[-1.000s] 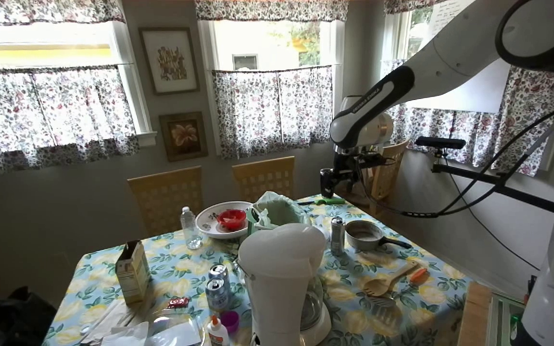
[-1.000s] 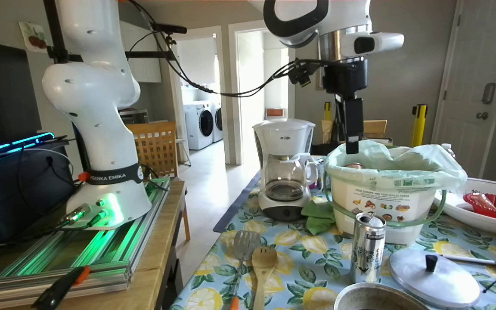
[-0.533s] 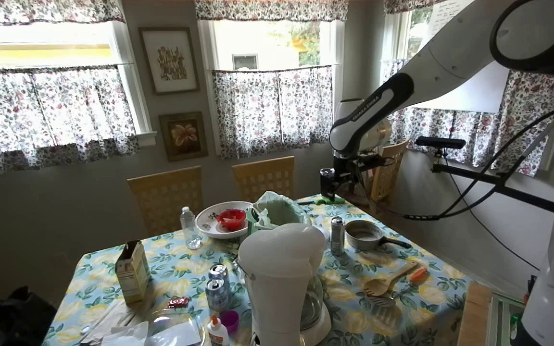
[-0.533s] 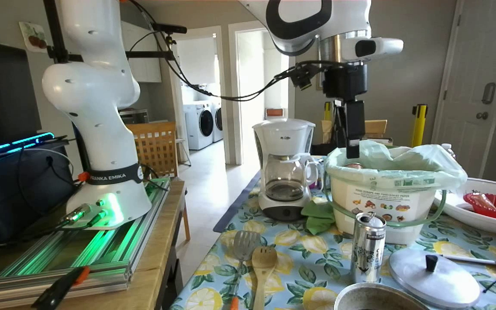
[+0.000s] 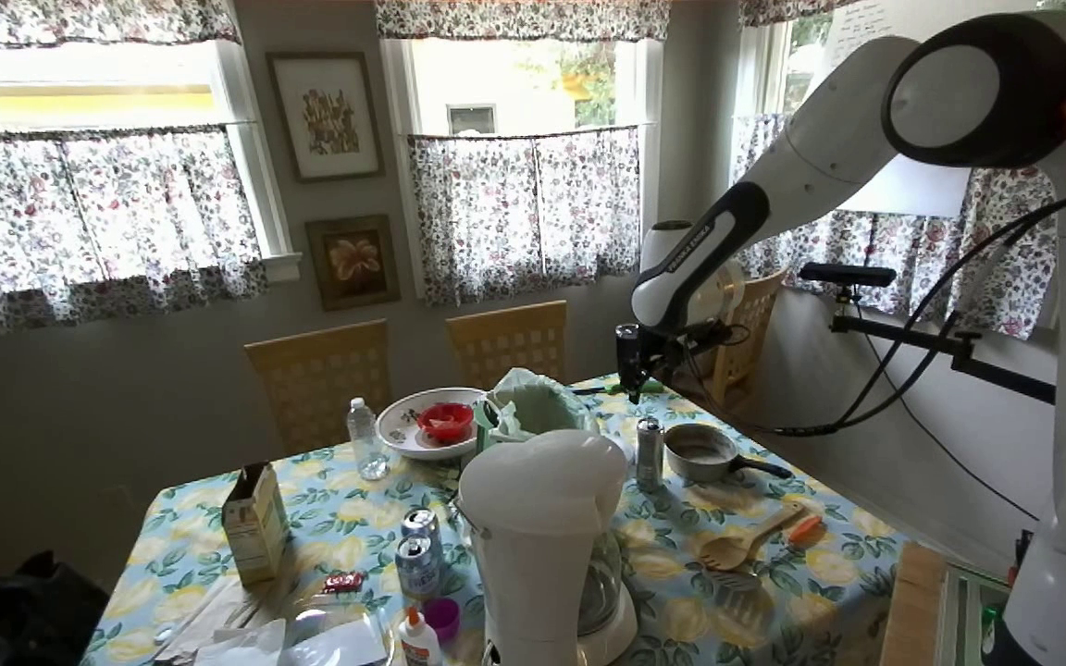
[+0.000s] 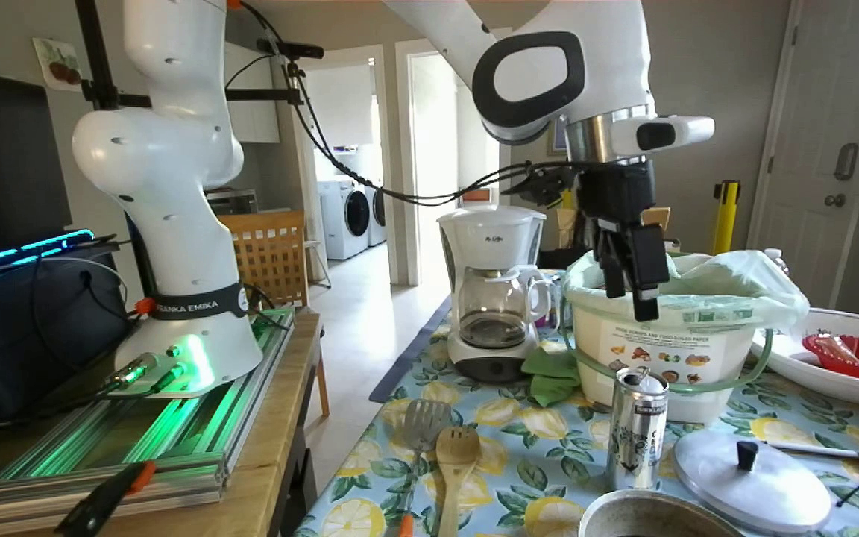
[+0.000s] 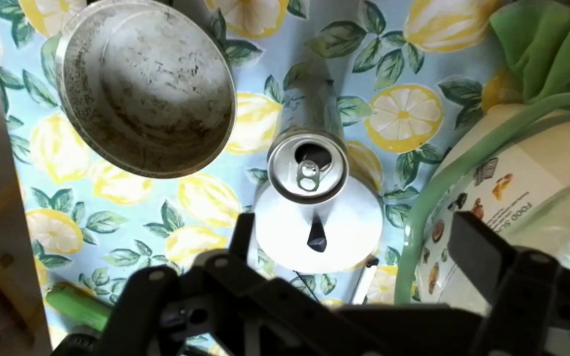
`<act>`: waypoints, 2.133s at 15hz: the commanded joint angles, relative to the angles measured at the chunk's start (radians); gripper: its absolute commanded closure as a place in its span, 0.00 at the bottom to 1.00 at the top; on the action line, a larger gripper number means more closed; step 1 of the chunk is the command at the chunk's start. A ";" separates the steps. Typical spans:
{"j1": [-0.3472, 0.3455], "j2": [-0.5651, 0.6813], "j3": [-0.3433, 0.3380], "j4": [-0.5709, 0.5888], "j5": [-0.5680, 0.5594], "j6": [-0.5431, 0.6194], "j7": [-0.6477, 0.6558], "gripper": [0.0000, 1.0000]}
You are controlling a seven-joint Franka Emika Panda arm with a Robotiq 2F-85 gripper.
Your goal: Pick up the 2 bottles and throw them in the bin
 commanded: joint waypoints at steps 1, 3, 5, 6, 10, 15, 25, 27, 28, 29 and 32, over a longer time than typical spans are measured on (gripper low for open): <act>-0.058 0.069 0.042 0.011 0.101 0.118 -0.103 0.00; -0.105 0.099 0.089 0.017 0.192 0.147 -0.171 0.00; -0.162 0.121 0.147 0.025 0.280 0.150 -0.258 0.00; -0.182 0.129 0.165 0.027 0.306 0.149 -0.284 0.00; -0.214 0.161 0.179 0.035 0.308 0.155 -0.334 0.00; -0.191 0.201 0.148 0.051 0.239 0.167 -0.315 0.00; -0.174 0.247 0.135 0.095 0.151 0.184 -0.288 0.49; -0.173 0.248 0.135 0.100 0.143 0.180 -0.288 0.62; -0.175 0.244 0.138 0.101 0.141 0.171 -0.290 0.62; -0.177 0.238 0.140 0.100 0.141 0.162 -0.291 0.62; -0.193 0.161 0.158 0.061 0.152 0.126 -0.322 0.62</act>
